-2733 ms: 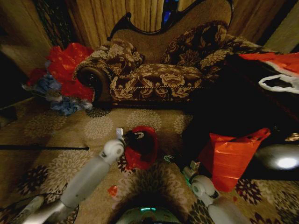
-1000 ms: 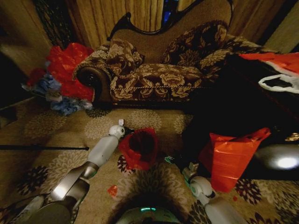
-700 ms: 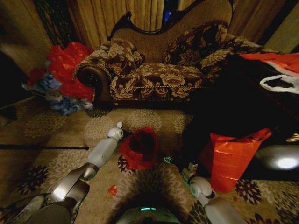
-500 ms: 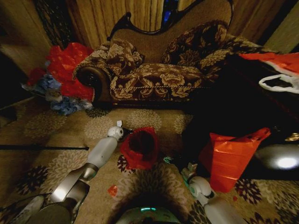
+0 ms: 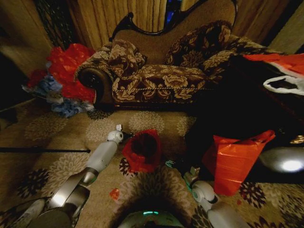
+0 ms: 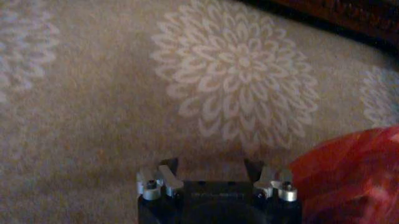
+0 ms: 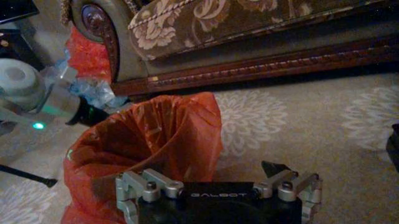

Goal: Place a garbage bag over the trash bin.

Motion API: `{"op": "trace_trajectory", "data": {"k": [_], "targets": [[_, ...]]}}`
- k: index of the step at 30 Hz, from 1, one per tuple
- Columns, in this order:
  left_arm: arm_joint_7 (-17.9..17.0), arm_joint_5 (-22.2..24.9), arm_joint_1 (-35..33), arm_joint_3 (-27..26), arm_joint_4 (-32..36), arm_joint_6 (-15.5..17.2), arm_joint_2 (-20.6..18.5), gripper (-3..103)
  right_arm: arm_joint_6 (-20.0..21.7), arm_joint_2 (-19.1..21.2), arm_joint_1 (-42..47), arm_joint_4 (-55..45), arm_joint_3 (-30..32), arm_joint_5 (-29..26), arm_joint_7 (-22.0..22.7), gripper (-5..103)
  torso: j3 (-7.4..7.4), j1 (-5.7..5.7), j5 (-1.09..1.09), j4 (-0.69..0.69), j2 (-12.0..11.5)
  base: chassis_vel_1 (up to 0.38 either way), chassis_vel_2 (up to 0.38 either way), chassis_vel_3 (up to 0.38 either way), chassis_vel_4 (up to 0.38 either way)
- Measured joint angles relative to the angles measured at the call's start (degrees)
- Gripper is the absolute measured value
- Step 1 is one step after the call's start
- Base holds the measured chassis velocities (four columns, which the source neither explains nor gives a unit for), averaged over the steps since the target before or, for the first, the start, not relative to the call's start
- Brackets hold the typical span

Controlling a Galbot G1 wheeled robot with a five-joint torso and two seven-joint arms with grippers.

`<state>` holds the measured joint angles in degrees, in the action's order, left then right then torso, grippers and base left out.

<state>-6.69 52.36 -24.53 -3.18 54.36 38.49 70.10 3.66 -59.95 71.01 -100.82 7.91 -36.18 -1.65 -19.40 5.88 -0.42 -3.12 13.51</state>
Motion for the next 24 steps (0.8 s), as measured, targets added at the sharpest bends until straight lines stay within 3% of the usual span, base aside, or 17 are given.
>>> {"op": "trace_trajectory", "data": {"k": [3,6,7,18,24], "targets": [[1.4,-1.7,-1.6,-0.6,-1.8,-1.3,0.1,92,-0.1,-0.1,-0.2,0.1,-0.6,0.2,0.0,100,0.0,0.0,0.01,0.03,0.0,0.0,0.0,0.0,0.0],[1.6,-2.3,-2.1,-0.7,-2.7,-1.7,0.2,92,-0.1,-0.1,-0.1,0.1,-0.8,0.2,0.0,100,0.0,0.0,0.01,0.03,0.0,0.0,0.0,0.0,0.0],[1.7,-2.5,-2.3,-0.7,-3.0,-1.9,0.2,97,-0.1,-0.1,-0.1,0.1,-0.8,0.3,0.0,100,0.0,0.0,0.01,0.02,0.0,0.0,0.0,0.0,0.0],[1.9,-4.5,-2.6,-1.0,-6.4,-4.4,0.9,96,-0.4,0.0,0.5,-0.6,-0.8,0.5,0.2,100,0.0,0.0,0.0,0.0,0.0,0.0,0.0,0.0,0.0],[-1.2,-2.1,-4.3,-3.2,-3.0,-7.5,-0.9,100,-0.7,0.0,1.7,-2.5,-0.1,0.7,0.4,100,0.0,0.0,0.0,-0.01,0.0,0.0,0.0,0.0,0.0]]}}
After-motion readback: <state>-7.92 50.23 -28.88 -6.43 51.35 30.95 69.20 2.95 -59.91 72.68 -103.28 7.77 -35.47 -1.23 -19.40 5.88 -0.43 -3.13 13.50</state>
